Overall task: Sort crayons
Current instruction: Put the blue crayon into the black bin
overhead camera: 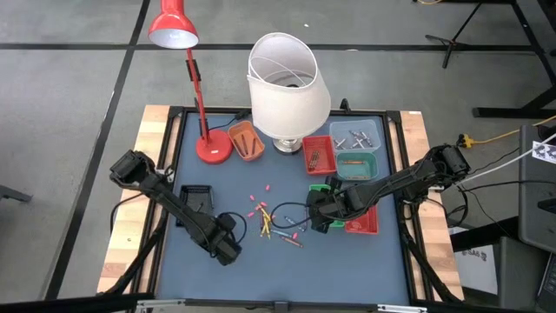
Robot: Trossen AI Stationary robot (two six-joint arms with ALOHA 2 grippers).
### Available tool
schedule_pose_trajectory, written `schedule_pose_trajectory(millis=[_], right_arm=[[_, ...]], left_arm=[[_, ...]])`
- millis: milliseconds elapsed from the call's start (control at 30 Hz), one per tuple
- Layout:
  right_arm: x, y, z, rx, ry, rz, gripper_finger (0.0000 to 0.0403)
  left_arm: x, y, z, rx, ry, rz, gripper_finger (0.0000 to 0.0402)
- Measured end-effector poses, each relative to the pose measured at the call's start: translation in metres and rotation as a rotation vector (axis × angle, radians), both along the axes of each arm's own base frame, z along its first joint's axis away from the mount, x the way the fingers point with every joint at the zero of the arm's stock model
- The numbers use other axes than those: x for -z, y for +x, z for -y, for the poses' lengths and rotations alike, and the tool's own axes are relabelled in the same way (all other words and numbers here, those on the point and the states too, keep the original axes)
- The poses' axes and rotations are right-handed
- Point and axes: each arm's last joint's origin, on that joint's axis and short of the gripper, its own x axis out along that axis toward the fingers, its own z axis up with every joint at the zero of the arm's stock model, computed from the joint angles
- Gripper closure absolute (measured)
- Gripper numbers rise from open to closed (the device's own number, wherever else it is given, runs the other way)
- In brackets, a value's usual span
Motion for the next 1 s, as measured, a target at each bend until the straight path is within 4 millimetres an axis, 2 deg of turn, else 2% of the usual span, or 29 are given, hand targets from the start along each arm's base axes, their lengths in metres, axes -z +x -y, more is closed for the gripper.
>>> schedule_pose_trajectory(millis=[533, 867, 1000], right_arm=[[0.0, 0.0, 0.0, 0.0, 0.0, 0.0, 0.0272], [0.0, 0.0, 0.0, 0.0, 0.0, 0.001, 0.0272], [0.0, 0.0, 0.0, 0.0, 0.0, 0.0, 0.0271]], left_arm=[[0.0, -0.024, 0.028, -0.119, 0.098, 0.069, 0.0308], [0.007, -0.025, 0.027, -0.118, 0.154, 0.097, 0.0308], [0.017, -0.03, 0.023, -0.132, 0.153, 0.078, 0.0308]])
